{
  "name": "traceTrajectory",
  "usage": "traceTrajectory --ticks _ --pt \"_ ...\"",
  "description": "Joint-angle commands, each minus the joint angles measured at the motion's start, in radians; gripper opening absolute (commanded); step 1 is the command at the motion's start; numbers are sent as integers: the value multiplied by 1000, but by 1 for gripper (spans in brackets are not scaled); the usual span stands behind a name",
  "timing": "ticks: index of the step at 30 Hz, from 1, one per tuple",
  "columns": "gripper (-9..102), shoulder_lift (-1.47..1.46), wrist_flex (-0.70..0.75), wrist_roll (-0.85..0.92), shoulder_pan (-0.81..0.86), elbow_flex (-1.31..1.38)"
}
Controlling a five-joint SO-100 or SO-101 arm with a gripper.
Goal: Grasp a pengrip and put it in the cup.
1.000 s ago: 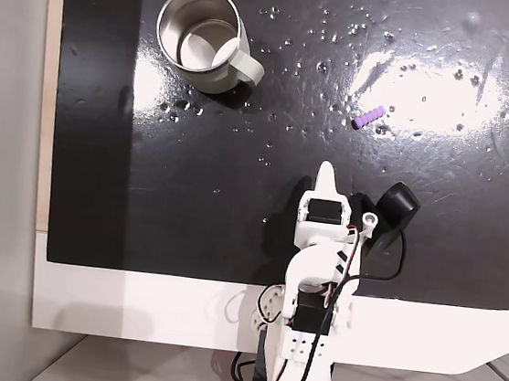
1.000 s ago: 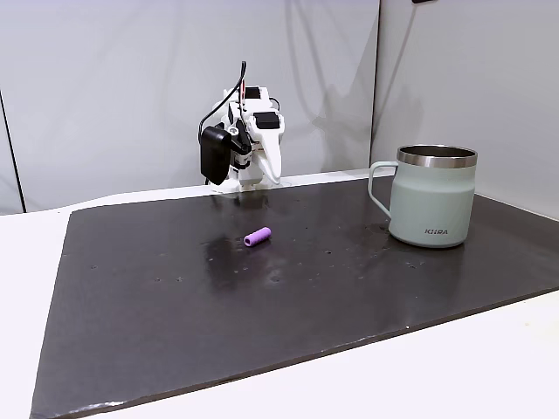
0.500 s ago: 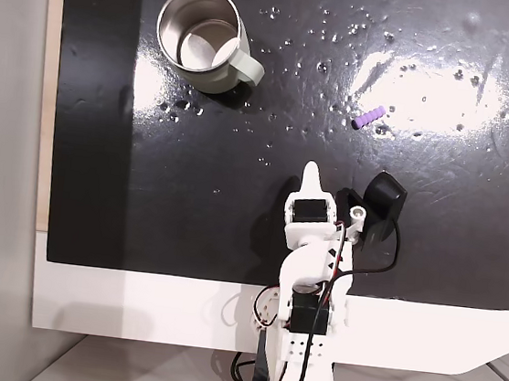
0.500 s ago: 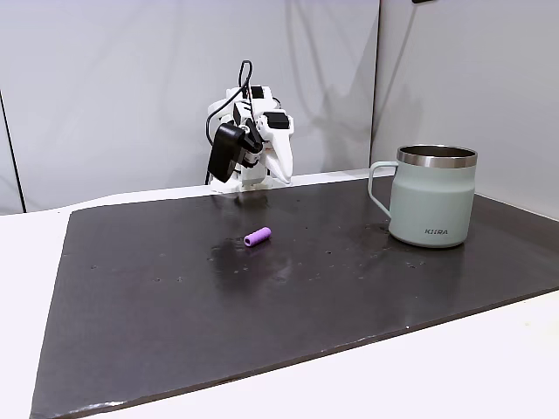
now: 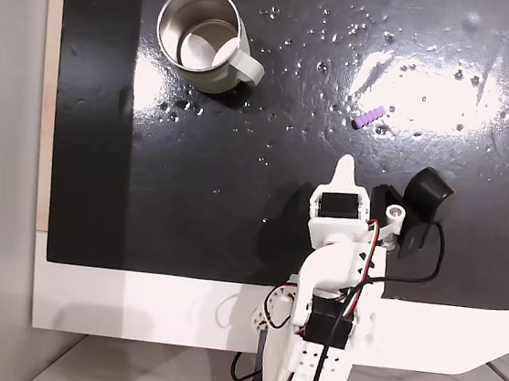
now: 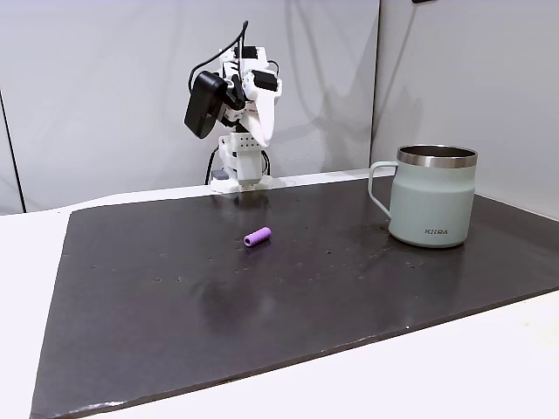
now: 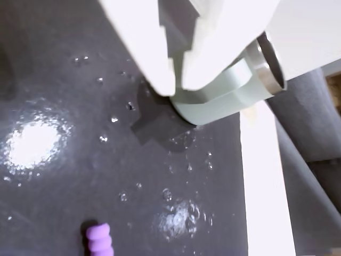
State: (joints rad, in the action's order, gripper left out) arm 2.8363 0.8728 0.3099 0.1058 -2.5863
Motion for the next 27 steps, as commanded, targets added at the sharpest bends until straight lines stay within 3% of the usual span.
traceTrajectory --ticks 1,9,21,27 --pt "0 -140 -20 37 26 164" --pt "0 -502 -11 120 54 416" --pt "2 -868 -84 319 141 546" --pt "15 -1028 -86 362 150 617"
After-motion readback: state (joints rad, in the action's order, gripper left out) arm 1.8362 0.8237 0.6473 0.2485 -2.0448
